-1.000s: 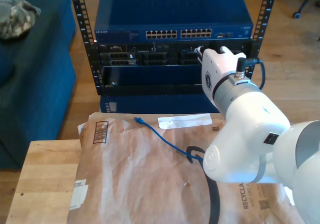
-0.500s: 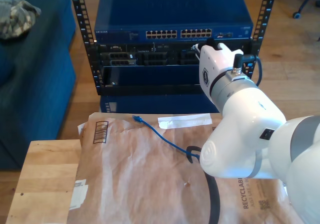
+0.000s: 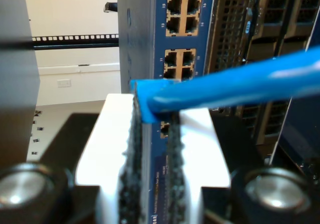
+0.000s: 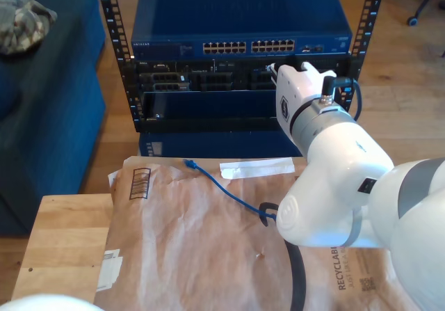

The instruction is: Grab the cable and plug it in

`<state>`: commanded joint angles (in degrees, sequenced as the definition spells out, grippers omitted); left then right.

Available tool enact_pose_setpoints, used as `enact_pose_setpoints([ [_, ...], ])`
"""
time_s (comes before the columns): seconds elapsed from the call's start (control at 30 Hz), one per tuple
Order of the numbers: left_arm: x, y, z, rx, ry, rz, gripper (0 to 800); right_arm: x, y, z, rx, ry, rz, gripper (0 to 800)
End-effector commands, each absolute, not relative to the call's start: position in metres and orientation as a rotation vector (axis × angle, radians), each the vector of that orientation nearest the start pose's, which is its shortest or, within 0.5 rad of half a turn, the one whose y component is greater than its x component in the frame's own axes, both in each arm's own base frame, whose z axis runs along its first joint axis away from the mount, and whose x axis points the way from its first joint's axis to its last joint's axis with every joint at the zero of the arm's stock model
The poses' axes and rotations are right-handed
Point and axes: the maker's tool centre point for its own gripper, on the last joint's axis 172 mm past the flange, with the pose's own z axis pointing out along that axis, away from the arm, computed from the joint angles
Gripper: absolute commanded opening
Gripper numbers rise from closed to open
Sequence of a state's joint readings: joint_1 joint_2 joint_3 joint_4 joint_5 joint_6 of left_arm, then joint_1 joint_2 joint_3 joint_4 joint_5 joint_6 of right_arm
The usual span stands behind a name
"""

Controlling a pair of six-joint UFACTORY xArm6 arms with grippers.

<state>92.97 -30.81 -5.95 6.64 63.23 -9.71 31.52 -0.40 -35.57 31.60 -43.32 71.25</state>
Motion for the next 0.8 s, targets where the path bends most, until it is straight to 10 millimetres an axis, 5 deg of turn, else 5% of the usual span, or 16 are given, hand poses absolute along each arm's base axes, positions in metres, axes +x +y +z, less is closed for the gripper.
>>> enact_pose_setpoints([
  [0.5,-0.030,0.115,0.037,1.860,2.151,-0.586,800,0.552,0.189,0.319,-1.482,1.257,-0.971,0],
  [0.8,-0.030,0.115,0.037,1.860,2.151,-0.586,800,0.537,0.201,0.302,-1.532,1.243,-0.946,0],
])
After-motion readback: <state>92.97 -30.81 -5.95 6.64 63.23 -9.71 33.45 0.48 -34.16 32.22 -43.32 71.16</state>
